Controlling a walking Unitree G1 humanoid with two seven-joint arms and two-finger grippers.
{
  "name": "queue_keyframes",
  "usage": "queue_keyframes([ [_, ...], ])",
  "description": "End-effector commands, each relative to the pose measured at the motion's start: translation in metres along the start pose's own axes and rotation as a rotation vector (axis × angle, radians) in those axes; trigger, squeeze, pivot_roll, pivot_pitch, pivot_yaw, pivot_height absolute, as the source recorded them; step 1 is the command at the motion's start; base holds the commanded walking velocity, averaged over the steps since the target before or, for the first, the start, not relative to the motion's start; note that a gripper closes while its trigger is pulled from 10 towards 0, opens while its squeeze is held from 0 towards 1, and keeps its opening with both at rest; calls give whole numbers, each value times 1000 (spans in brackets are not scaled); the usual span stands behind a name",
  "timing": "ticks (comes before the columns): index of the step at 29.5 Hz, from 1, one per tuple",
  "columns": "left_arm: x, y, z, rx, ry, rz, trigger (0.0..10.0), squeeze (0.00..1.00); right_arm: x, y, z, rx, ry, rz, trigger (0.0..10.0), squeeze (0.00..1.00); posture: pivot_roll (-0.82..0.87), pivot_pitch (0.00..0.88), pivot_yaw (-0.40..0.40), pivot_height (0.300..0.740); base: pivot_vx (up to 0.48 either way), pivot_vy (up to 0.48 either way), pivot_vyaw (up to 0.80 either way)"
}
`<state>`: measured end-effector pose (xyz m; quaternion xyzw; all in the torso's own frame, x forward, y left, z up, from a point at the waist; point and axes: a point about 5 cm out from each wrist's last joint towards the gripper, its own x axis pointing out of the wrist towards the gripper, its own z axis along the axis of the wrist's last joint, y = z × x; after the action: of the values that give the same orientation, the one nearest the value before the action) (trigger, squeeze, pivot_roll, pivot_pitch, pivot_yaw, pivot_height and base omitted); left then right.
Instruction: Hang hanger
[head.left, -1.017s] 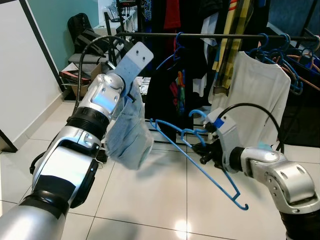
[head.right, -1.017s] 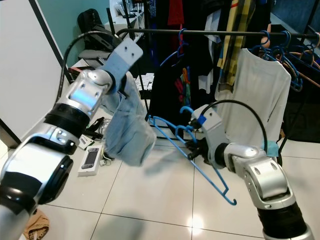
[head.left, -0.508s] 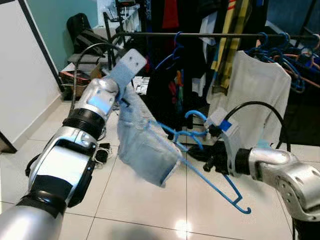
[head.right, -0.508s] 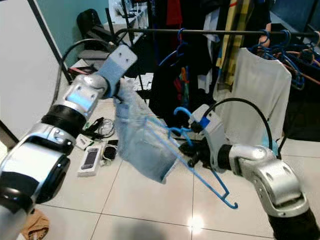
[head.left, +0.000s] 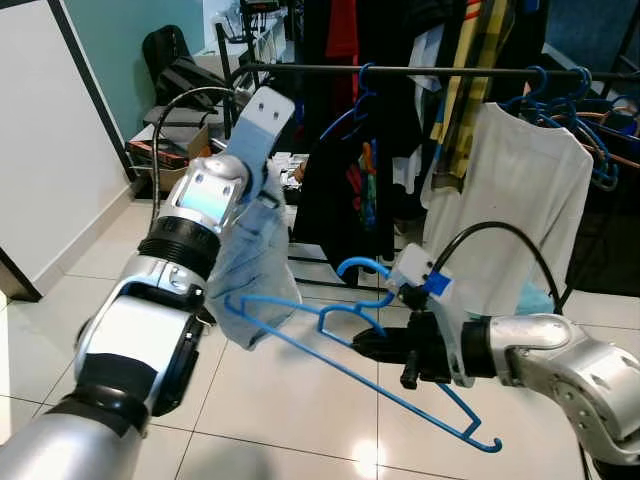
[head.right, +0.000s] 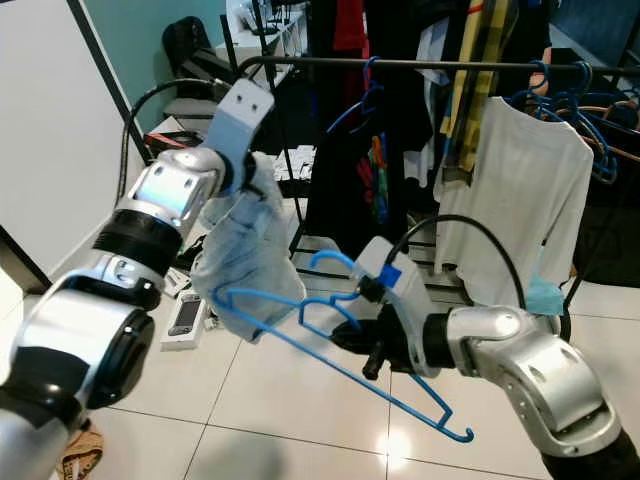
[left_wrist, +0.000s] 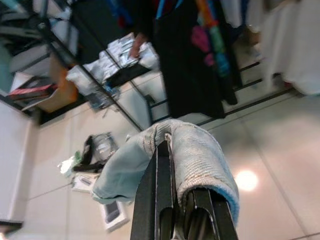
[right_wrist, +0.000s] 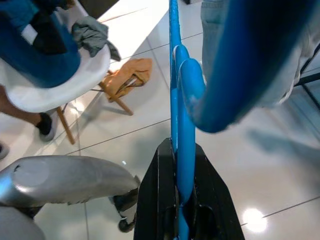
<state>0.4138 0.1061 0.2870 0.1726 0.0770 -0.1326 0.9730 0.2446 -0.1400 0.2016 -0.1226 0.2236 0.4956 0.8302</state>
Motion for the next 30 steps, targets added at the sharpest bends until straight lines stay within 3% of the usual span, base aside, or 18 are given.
queue_keyframes([
  [1, -5, 2, 11, -155, -18, -43, 10000, 0, 8, -4, 0, -14, 2, -38, 10000, 0, -77, 0, 92, 740, 0, 0, 0],
  [5, -5, 2, 11, -155, -18, -43, 10000, 0, 8, -4, 0, -14, 2, -38, 10000, 0, -77, 0, 92, 740, 0, 0, 0],
  [7, -4, 6, 6, -293, 14, -72, 10000, 0, 11, -10, 4, -11, -16, -83, 10000, 0, -73, 0, 95, 740, 0, 0, 0],
  [8, -4, 6, 6, -293, 14, -72, 10000, 0, 11, -10, 4, -11, -16, -83, 10000, 0, -73, 0, 95, 740, 0, 0, 0],
  [10, -4, 15, -5, -375, 45, -60, 10000, 0, 10, -14, 6, -9, -34, -112, 10000, 0, -74, 0, 97, 740, 0, 0, 0],
  [11, -4, 25, -17, -469, 78, -32, 10000, 0, 8, -17, 8, -6, -46, -142, 10000, 0, -76, 0, 100, 740, 0, 0, 0],
  [13, -4, 25, -17, -469, 78, -32, 10000, 0, 8, -17, 8, -6, -46, -142, 10000, 0, -76, 0, 100, 740, 0, 0, 0],
  [14, -4, 32, -26, -555, 102, -4, 10000, 0, 6, -20, 9, -2, -52, -163, 10000, 0, -73, 0, 99, 740, 0, 0, 0],
  [15, -4, 32, -26, -555, 102, -4, 10000, 0, 6, -20, 9, -2, -52, -163, 10000, 0, -73, 0, 99, 740, 0, 0, 0],
  [16, -5, 33, -33, -651, 120, 19, 10000, 0, 7, -23, 9, 3, -57, -184, 10000, 0, -65, 0, 94, 740, 0, 0, 0],
  [17, -5, 33, -33, -651, 120, 19, 10000, 0, 7, -23, 9, 3, -57, -184, 10000, 0, -65, 0, 94, 740, 0, 0, 0],
  [18, -5, 29, -35, -740, 129, 27, 10000, 0, 7, -24, 9, 7, -59, -197, 10000, 0, -65, 0, 93, 740, 0, 0, 0],
  [19, -5, 29, -35, -740, 129, 27, 10000, 0, 7, -24, 9, 7, -59, -197, 10000, 0, -65, 0, 93, 740, 0, 0, 0],
  [20, -5, 16, -31, -833, 128, 25, 10000, 0, 10, -27, 10, 13, -65, -216, 10000, 0, -59, 0, 88, 740, 0, 0, 0],
  [21, -5, 16, -31, -833, 128, 25, 10000, 0, 10, -27, 10, 13, -65, -216, 10000, 0, -59, 0, 88, 740, 0, 0, 0],
  [22, -7, 6, -28, -910, 128, 21, 10000, 0, 11, -28, 11, 15, -68, -230, 10000, 0, -60, 0, 87, 740, 0, 0, 0],
  [27, -16, -14, -17, -1043, 94, 59, 10000, 0, 15, -33, 12, 13, -66, -259, 10000, 0, -55, 0, 85, 740, 0, 0, 0],
  [30, -17, -16, -17, -1072, 85, 92, 10000, 0, 16, -33, 12, 9, -63, -259, 10000, 0, -55, 0, 87, 740, 0, 0, 0],
])
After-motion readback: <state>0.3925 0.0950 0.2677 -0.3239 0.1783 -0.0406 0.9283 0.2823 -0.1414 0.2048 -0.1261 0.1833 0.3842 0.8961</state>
